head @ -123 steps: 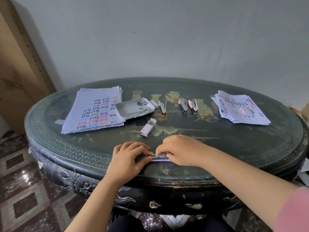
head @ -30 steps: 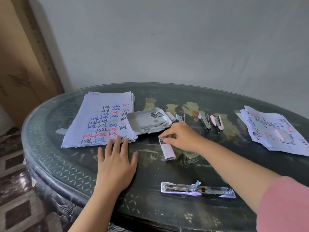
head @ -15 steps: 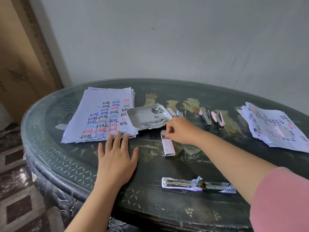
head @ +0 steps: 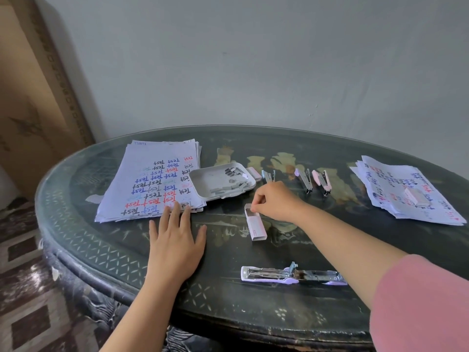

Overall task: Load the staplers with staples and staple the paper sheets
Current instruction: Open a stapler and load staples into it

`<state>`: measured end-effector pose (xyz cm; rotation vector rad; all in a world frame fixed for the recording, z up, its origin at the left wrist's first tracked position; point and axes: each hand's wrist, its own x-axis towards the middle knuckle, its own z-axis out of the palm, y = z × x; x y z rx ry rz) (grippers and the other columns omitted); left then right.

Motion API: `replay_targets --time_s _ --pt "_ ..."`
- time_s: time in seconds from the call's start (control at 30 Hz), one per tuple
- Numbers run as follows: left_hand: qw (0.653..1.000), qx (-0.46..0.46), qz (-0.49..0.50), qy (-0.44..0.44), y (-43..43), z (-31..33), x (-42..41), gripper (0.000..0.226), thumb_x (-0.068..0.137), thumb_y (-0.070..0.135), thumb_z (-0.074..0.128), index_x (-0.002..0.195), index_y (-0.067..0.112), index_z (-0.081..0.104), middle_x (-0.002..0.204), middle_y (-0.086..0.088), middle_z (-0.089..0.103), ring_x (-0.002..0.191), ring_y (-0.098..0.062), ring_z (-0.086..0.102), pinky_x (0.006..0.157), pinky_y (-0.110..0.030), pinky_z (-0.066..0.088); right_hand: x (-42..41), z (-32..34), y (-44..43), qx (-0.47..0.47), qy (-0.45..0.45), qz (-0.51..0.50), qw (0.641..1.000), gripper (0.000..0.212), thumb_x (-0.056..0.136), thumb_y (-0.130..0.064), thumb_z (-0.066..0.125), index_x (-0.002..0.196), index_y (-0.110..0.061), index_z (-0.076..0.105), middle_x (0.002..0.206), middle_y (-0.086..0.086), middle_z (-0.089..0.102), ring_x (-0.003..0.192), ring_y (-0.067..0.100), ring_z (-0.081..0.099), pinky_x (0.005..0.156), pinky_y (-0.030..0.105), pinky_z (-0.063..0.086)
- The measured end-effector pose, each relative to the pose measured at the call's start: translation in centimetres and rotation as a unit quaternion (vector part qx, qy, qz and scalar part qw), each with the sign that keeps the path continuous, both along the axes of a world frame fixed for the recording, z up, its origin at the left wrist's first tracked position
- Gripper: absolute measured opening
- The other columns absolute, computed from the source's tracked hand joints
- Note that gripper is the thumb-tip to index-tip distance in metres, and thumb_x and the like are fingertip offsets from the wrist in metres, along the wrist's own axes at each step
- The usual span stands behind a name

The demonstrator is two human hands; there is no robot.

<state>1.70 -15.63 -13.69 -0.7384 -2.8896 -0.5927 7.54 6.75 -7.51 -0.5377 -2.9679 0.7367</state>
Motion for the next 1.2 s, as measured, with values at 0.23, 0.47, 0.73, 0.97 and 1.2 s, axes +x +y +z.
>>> replay_targets --time_s 0.23,0.47,0.73,0.97,1.2 --pt "1.0 0.005 -0.003 0.005 0.1 -0.2 -0.2 0.065 0.095 0.054 0.026 0.15 0.022 0.016 0.16 0.0 0.003 0.147 -0.017 -0.007 0.119 -0.046 -0.001 -0.6 0.6 0.0 0.095 -0.032 0.023 0.995 0.011 0.085 0.001 0.057 0.078 -0.001 0.065 0.084 0.009 0.068 0.078 0.021 0.065 0.063 0.027 0.052" --pt "0.996 0.087 -0.02 0.03 -0.1 0.0 -0.4 0.058 0.094 0.044 0.045 0.143 0.016 0.035 0.156 -0.005 0.024 0.146 -0.021 0.013 0.118 -0.044 0.009 0.7 2.3 0.4 0.046 -0.024 -0.029 0.998 0.016 0.081 -0.002 0.068 0.086 -0.016 0.062 0.085 0.004 0.065 0.081 0.019 0.064 0.072 0.031 0.051" --pt "0.934 0.243 -0.25 -0.08 -1.0 2.3 3.8 0.038 0.068 0.06 0.067 0.094 0.033 0.071 0.09 0.022 0.068 0.094 0.005 0.059 0.087 -0.011 0.041 9.9 2.7 -2.5 -0.335 0.047 -0.101 0.936 0.014 0.078 0.004 0.073 0.088 -0.006 0.075 0.073 0.01 0.074 0.063 0.011 0.068 0.059 0.017 0.052" --pt "0.952 0.141 -0.27 -0.028 0.4 0.2 6.1 0.044 0.061 0.076 0.054 0.094 0.051 0.067 0.092 0.034 0.059 0.103 0.006 0.047 0.091 -0.019 0.025 12.5 2.0 -4.4 -0.254 0.032 -0.109 0.96 0.014 0.074 -0.012 0.079 0.084 -0.022 0.08 0.079 -0.005 0.076 0.077 0.004 0.069 0.079 0.02 0.054" --pt "0.954 0.139 -0.266 -0.027 0.4 -0.2 6.1 0.042 0.062 0.078 0.051 0.093 0.055 0.067 0.093 0.03 0.054 0.099 0.009 0.044 0.089 -0.019 0.022 13.1 0.9 -6.1 -0.143 0.062 -0.031 0.987 0.025 0.08 -0.01 0.074 0.091 -0.032 0.077 0.084 -0.013 0.071 0.076 0.0 0.063 0.073 0.014 0.052"
